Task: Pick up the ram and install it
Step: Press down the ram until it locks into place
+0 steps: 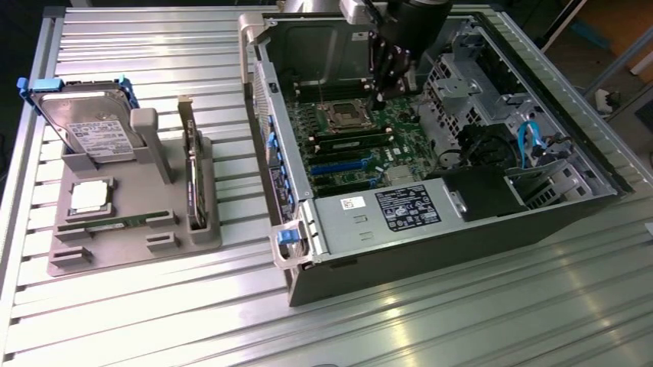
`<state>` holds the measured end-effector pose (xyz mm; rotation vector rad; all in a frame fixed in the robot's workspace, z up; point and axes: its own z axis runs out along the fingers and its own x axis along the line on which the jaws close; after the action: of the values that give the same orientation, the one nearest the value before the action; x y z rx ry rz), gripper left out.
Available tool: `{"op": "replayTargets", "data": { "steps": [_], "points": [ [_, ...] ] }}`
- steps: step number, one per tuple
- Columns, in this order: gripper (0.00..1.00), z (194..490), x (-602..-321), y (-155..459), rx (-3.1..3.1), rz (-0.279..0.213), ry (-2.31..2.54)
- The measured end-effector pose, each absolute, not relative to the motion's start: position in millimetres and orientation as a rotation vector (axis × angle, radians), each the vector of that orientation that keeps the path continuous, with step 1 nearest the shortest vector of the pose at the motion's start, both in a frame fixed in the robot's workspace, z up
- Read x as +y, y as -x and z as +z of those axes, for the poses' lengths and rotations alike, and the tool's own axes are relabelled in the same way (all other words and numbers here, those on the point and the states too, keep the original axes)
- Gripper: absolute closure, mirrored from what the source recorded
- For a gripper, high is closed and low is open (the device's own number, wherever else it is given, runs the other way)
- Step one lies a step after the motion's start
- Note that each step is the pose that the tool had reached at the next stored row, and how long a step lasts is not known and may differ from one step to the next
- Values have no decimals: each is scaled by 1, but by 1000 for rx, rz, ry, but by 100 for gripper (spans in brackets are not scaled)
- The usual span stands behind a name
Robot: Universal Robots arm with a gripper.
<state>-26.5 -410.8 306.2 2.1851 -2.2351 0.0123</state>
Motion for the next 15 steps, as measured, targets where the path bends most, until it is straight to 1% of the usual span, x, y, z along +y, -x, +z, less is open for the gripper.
{"op": "replayTargets", "data": {
  "steps": [15],
  "points": [
    [89,305,-411,27,-2524,9,-1843]
  ]
}}
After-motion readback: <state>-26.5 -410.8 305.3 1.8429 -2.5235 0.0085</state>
